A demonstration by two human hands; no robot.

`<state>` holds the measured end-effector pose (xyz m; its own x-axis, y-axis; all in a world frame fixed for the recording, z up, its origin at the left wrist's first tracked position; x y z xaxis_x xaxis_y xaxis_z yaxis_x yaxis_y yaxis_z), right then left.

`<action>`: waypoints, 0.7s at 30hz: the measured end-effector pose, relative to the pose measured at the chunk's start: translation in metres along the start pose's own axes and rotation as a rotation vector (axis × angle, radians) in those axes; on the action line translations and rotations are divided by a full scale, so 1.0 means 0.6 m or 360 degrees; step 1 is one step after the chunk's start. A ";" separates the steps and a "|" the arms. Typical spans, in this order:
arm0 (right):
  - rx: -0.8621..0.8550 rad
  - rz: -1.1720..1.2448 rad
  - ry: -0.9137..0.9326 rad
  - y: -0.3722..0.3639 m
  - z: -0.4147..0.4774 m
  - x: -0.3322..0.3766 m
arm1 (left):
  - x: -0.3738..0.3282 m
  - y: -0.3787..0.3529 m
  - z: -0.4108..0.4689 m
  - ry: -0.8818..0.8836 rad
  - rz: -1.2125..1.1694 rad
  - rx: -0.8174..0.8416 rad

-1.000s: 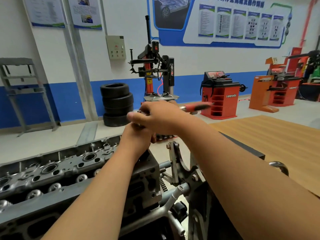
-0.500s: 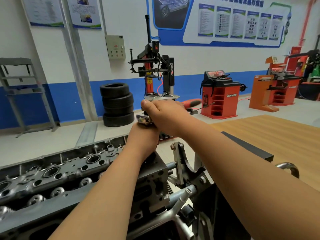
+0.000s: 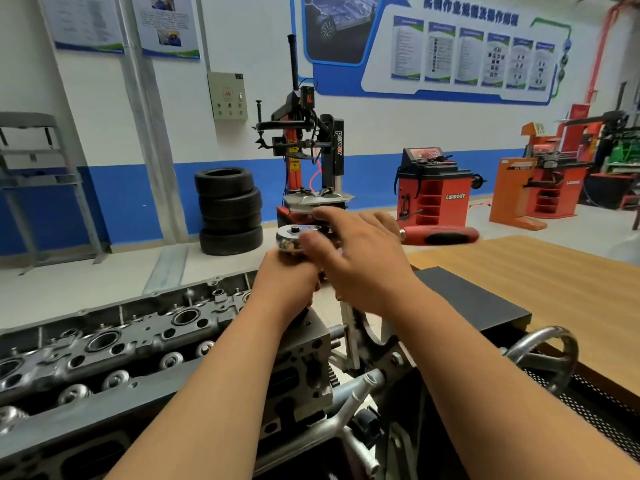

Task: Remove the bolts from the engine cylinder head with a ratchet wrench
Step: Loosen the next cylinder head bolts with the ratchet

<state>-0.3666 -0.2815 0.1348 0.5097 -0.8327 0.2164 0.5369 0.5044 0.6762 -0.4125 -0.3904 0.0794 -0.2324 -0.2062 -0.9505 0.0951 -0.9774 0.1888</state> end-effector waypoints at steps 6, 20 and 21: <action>0.0386 0.1379 -0.0336 -0.092 0.109 -0.027 | -0.003 0.006 -0.002 0.0079 -0.0050 0.0007; 0.0373 0.0699 -0.0365 -0.065 0.106 0.000 | 0.004 0.000 0.016 0.0039 0.0098 -0.0086; 0.0322 0.0404 -0.0381 -0.055 0.090 -0.003 | -0.013 -0.001 0.009 -0.0028 0.0217 -0.0104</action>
<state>-0.4216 -0.3088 0.1500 0.4253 -0.7290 0.5364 0.2588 0.6658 0.6998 -0.4160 -0.3885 0.0882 -0.2300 -0.3380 -0.9126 0.1894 -0.9354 0.2987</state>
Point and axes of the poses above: each hand's wrist, its own z-axis towards the middle knuckle, its own y-axis out of the back of the hand, x = y × z, the point moved 7 cm from there along z, towards the middle knuckle, and after that the axes turned 3 degrees about y, right-handed, at the moved point
